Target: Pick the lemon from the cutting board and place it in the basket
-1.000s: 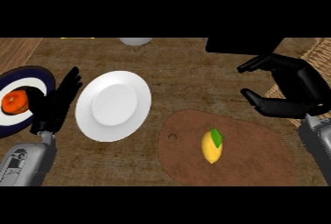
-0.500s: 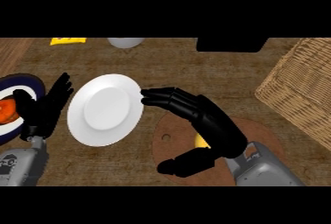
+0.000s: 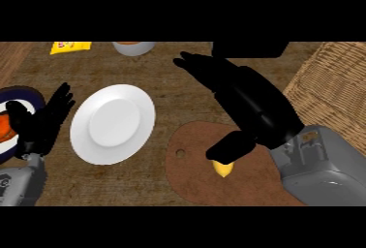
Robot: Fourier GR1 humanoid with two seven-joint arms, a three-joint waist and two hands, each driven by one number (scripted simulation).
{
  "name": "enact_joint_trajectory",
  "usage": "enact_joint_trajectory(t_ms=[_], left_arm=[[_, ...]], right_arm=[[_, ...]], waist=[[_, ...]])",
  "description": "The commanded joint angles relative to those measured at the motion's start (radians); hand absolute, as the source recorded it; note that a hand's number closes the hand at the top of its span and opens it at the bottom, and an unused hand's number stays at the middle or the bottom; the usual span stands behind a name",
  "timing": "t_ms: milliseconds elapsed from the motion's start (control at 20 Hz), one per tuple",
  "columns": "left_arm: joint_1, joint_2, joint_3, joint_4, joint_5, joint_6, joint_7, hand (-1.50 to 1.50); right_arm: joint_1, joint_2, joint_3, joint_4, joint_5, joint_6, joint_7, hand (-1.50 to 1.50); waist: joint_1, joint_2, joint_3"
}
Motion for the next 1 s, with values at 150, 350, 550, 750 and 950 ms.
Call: enact_joint_trajectory(t_ms=[150, 350, 550, 750, 950], left_arm=[[-0.010, -0.021, -0.006, 0.000, -0.011, 0.009, -0.009, 0.00], [0.017, 0.005, 0.011, -0.020, 0.005, -0.022, -0.003, 0.00], [0.004, -0.007, 0.009, -0.027, -0.015, -0.002, 0.007, 0.00], [0.060, -0.017, 0.003, -0.064, -0.005, -0.034, -0.012, 0.00], [0.061, -0.009, 0.029, -0.066, -0.001, -0.038, 0.005, 0.00]], right_arm=[[-0.231, -0.095, -0.142, -0.025, -0.204, 0.338, 0.366, -1.50], [-0.229, -0.136, -0.198, 0.026, -0.416, 0.501, 0.406, -1.50], [-0.210, -0.173, -0.247, -0.007, -0.560, 0.538, 0.467, -1.50], [-0.053, -0.261, -0.334, -0.117, -0.678, 0.527, 0.418, -1.50], [0.047, -0.278, -0.427, -0.242, -0.699, 0.450, 0.407, -1.50]], waist=[[-0.002, 0.008, 0.003], [0.006, 0.012, 0.004], [0.003, 0.013, 0.005], [0.003, 0.012, 0.005], [0.001, 0.013, 0.005]])
